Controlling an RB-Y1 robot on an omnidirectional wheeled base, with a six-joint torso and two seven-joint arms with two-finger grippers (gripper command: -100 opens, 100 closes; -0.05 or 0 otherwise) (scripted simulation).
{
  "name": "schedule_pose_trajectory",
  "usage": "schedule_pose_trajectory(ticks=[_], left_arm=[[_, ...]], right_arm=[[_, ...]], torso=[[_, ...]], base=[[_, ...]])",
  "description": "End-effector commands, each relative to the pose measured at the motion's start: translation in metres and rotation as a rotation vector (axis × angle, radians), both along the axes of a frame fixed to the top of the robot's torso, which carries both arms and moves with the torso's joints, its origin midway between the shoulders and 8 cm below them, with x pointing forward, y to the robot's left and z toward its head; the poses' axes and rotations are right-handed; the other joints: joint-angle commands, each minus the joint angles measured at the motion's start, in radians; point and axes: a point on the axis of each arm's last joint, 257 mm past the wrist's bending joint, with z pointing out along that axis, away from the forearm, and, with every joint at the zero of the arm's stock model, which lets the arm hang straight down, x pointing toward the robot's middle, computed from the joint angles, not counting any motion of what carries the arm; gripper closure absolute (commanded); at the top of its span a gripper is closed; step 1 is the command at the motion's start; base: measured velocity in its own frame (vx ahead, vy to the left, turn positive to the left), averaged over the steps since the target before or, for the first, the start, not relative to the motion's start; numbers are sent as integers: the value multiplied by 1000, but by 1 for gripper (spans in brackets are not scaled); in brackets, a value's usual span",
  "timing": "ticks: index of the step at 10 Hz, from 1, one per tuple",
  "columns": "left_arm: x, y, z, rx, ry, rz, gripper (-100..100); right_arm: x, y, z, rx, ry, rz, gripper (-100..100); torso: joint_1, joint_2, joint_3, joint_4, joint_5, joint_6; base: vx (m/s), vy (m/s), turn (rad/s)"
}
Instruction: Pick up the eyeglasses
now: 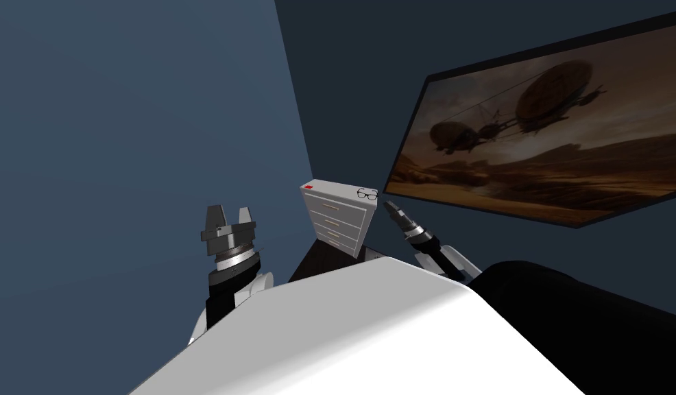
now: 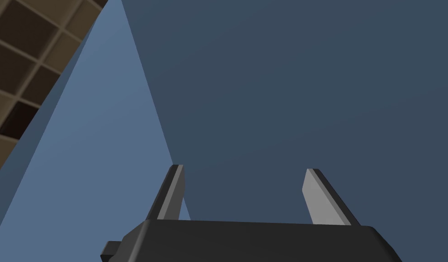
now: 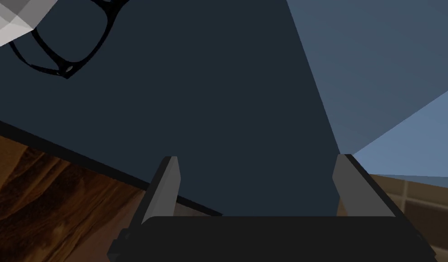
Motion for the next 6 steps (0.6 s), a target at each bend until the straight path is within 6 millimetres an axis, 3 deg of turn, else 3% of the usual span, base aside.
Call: schedule_pose_trajectory(ticks=[1,2,3,4,5,6], left_arm=[[0,0,0,0,0,0,0],[0,0,0,0,0,0,0],[0,0,0,0,0,0,0],[0,0,0,0,0,0,0],[0,0,0,0,0,0,0],[0,0,0,0,0,0,0]], right_arm=[[-2,-4,-5,-59,21,8,-100],[-6,-18,-16,-129,55,-11,-100],[-5,-15,-15,-151,60,7,-100],[-8,-31,-26,-220,93,-12,-100],[-7,-28,-25,-244,98,8,-100],[-10,-44,-35,-312,131,-9,-100]], torso=[[0,0,0,0,0,0],[0,0,0,0,0,0],[0,0,0,0,0,0],[0,0,0,0,0,0],[1,0,0,0,0,0],[1,0,0,0,0,0]], base=[[-13,16,-9],[-14,20,-11],[-13,17,-12],[-14,24,-10],[-9,19,-15],[-1,25,-17]])
